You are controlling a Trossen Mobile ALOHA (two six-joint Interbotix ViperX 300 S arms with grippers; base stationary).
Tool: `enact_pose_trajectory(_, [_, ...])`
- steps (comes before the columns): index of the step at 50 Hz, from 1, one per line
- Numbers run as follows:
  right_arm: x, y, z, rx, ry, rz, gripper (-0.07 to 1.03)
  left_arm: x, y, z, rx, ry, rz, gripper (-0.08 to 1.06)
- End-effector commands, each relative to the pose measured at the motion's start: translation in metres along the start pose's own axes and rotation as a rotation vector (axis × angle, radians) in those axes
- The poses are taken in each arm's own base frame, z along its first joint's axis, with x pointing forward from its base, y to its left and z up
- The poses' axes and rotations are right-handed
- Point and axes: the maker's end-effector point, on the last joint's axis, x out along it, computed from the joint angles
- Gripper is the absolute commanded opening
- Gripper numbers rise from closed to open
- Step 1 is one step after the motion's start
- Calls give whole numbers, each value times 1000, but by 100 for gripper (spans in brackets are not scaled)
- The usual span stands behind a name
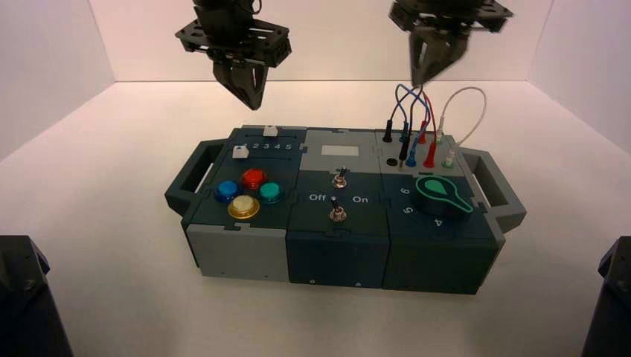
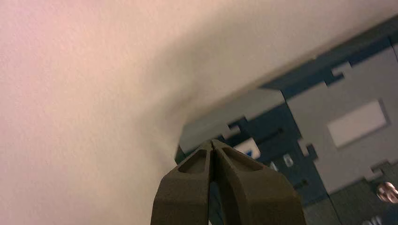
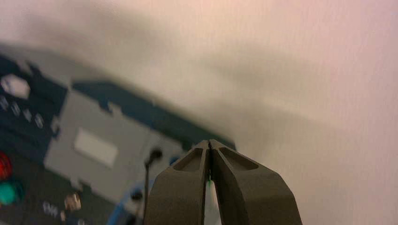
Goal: Move the box closer.
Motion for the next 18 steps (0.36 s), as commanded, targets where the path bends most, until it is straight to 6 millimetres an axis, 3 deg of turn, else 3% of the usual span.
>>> enact_pose_trajectory(1, [-22,4,-8,-11,5,8,-2,-33,-14,7,18,-64,-14,-3])
enact_pose_trajectory(12, [-44,14,-26,-32,39,23,-2,-71,-24,-2,24,-79,-28,-3])
enact_pose_trajectory(18, [-53,24,-32,-47,25,46,-2,-79,-30,-7,43,-82,-32,-3])
